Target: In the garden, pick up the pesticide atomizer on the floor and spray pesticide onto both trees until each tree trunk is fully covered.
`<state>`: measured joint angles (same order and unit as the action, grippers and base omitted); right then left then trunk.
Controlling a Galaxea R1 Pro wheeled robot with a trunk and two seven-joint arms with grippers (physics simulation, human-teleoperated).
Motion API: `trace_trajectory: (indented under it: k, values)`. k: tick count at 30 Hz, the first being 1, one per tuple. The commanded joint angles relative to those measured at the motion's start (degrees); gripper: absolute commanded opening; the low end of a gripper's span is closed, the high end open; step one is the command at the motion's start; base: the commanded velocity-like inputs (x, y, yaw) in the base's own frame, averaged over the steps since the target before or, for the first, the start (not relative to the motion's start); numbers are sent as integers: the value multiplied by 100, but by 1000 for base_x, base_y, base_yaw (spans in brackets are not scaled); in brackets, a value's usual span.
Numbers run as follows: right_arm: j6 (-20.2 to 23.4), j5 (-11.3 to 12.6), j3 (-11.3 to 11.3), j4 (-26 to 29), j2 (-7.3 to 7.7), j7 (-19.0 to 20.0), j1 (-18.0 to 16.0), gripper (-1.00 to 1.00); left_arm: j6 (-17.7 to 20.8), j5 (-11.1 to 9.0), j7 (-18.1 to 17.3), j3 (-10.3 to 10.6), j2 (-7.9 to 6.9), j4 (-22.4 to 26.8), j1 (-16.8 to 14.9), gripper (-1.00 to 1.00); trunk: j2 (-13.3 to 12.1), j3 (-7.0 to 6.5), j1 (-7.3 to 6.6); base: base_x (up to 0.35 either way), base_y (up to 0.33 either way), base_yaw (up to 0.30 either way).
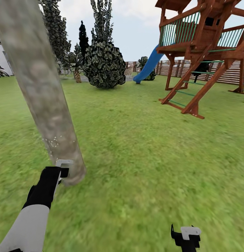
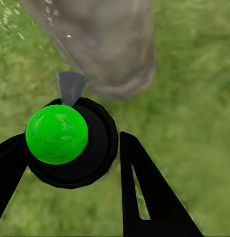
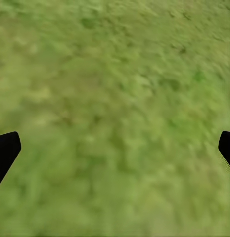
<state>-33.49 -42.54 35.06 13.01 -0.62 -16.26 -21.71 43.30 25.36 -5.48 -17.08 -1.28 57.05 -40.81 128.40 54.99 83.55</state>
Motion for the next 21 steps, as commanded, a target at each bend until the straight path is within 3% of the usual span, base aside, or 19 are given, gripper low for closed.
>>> trace_trajectory:
  k: [1, 3, 5, 7, 8, 9, 11, 12, 15, 17, 18, 20, 21]
  values:
    - [0, 0, 0, 0, 0, 0, 0, 100, 7, -58, 2, -49, -154, -5, 2, -100, 0, 0, 0, 266, -152, 0]
    - [0, 0, 0, 0, 0, 0, 0, 100, -1, -75, -4, -301, -406, -9, 129, -100, 0, 0, 0, 250, -152, 9]
    - [0, 0, -1, 0, 0, 0, 0, 100, -12, -73, -6, -385, -440, -11, 289, -100, 0, 0, 0, 243, -152, 168]
    - [0, 0, -5, 0, 0, 0, 0, 100, -36, -80, -6, -372, -373, -28, 419, -100, 0, 0, 0, 233, -152, 250]
    - [0, 0, -4, 0, 0, 0, 0, 100, -176, -82, -2, -312, -172, -141, 483, -100, 0, 0, 0, 136, -213, 274]
    - [0, 0, -3, 0, 0, 0, 0, 100, -200, -78, 1, -297, -88, -162, 490, -100, 0, 0, 0, 58, -247, 275]
    - [0, 0, -5, 0, 0, 0, 0, 100, -205, -84, 2, -307, -74, -162, 494, -100, 0, 0, 0, 28, -259, 276]
    - [0, 0, -3, 0, 0, 0, 0, 100, -208, -81, 3, -329, -96, -159, 494, -100, 0, 0, 0, 10, -267, 276]
    - [0, 0, -6, 0, 0, 0, 0, 100, -213, -65, 8, -363, -391, -143, 495, -100, 0, 0, 0, 11, -270, 276]
    - [0, 0, -7, 0, 0, 0, 0, 100, -212, -85, 9, -358, -449, -142, 495, -100, 0, 0, 0, 87, -268, 276]
    - [0, 0, -5, 0, 0, 0, 0, 100, -222, -94, 11, -314, -378, -164, 495, -100, 0, 0, 0, 175, -237, 226]
    - [0, 0, 0, 0, 0, 0, 0, 100, -231, -93, 8, -247, -28, -91, 491, -100, 0, 0, 0, 218, -208, 61]
    - [0, 0, 0, 0, 0, 0, 0, 100, -231, -93, 10, -223, 41, -55, 478, -100, 0, 0, 0, 232, -199, 8]
